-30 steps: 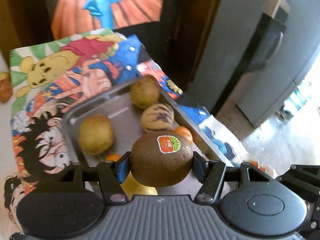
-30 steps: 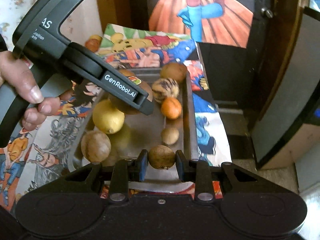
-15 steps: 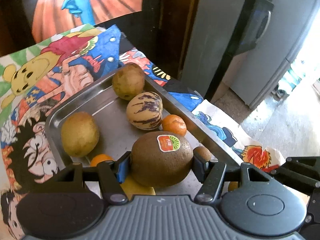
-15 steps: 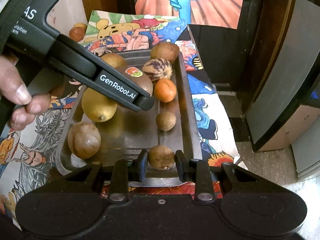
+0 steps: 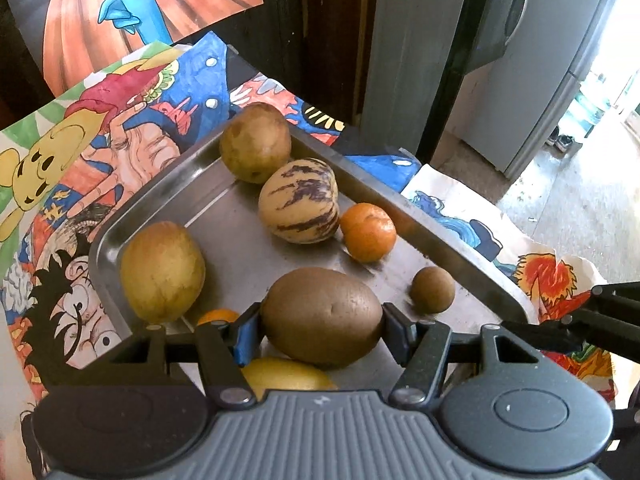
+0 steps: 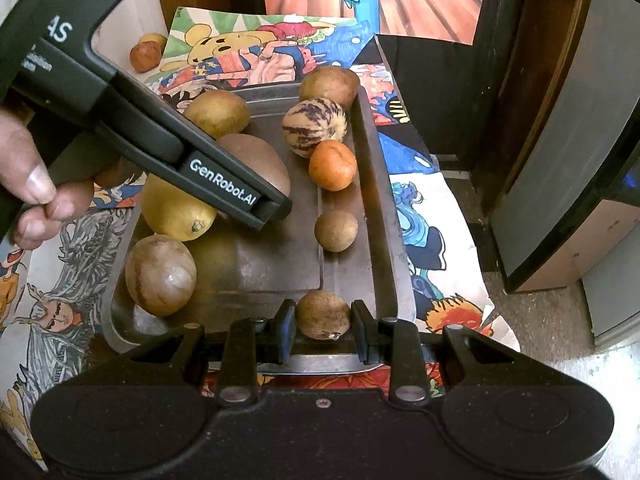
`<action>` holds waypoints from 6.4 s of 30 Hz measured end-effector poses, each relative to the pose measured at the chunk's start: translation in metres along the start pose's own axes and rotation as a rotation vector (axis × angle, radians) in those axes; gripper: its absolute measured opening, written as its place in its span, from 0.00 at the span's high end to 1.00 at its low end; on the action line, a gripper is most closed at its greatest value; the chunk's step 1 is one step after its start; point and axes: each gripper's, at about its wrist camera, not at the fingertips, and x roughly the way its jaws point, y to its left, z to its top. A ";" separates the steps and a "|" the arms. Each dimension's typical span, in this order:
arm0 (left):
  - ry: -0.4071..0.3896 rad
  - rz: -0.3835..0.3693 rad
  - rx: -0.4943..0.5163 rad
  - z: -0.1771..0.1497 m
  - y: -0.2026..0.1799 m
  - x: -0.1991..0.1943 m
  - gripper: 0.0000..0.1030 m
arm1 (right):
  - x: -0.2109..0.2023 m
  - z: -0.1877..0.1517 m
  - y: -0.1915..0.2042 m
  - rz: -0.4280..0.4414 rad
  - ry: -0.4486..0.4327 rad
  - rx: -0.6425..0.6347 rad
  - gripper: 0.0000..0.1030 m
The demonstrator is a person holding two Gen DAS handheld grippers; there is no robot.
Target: Organize fruits
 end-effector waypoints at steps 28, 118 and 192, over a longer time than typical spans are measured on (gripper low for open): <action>-0.011 0.018 -0.050 0.001 0.006 -0.007 0.25 | -0.004 0.000 0.000 0.000 -0.023 0.014 0.56; -0.268 0.566 -0.880 -0.137 -0.126 -0.143 0.02 | -0.096 -0.012 -0.097 0.342 -0.228 -0.293 0.01; -0.584 0.593 -0.992 -0.239 -0.138 -0.105 0.01 | -0.102 -0.096 -0.074 0.444 -0.649 -0.281 0.01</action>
